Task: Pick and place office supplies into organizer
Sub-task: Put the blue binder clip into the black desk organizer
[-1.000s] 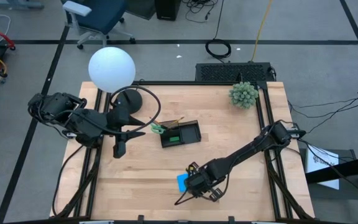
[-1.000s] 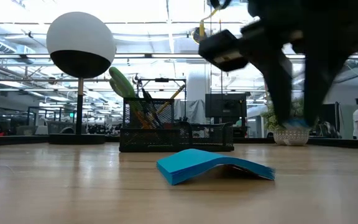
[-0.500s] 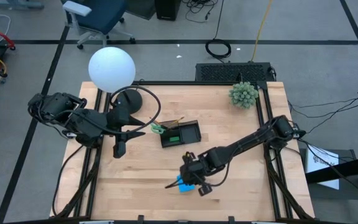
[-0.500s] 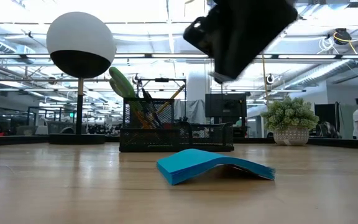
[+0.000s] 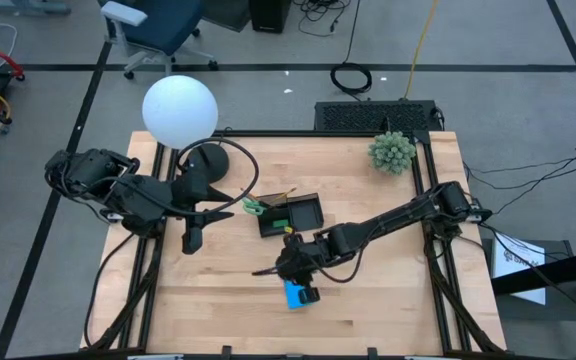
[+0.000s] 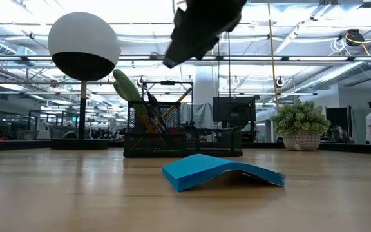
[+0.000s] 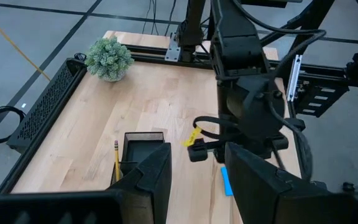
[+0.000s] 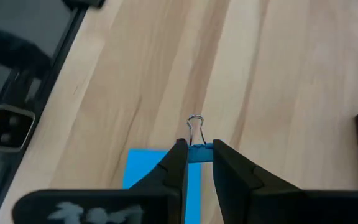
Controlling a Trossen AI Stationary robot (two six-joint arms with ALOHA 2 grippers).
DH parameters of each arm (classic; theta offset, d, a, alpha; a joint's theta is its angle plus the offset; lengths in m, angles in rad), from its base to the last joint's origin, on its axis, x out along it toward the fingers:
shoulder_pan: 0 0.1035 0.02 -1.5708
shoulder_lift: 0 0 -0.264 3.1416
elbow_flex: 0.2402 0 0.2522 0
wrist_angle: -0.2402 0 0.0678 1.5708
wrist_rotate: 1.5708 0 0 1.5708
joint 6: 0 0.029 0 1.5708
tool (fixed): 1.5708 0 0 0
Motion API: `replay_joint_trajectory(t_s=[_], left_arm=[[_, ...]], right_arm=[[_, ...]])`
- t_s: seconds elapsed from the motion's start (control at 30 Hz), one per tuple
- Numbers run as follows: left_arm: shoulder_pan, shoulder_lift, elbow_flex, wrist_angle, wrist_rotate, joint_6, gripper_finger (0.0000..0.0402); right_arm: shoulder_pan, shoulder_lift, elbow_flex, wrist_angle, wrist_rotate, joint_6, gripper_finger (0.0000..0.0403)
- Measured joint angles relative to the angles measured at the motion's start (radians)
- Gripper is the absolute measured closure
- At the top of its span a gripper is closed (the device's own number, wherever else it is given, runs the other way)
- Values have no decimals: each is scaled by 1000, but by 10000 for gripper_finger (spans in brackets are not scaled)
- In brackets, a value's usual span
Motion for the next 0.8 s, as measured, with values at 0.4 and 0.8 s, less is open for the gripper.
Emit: replay_joint_trajectory(t_s=[0.4, 0.8], left_arm=[[0, 0, 0, 0, 0, 0, 256], [0, 0, 0, 0, 0, 0, 256]], right_arm=[[-74, 0, 0, 115, 28, 47, 358], [-175, 0, 0, 106, 54, 42, 358]])
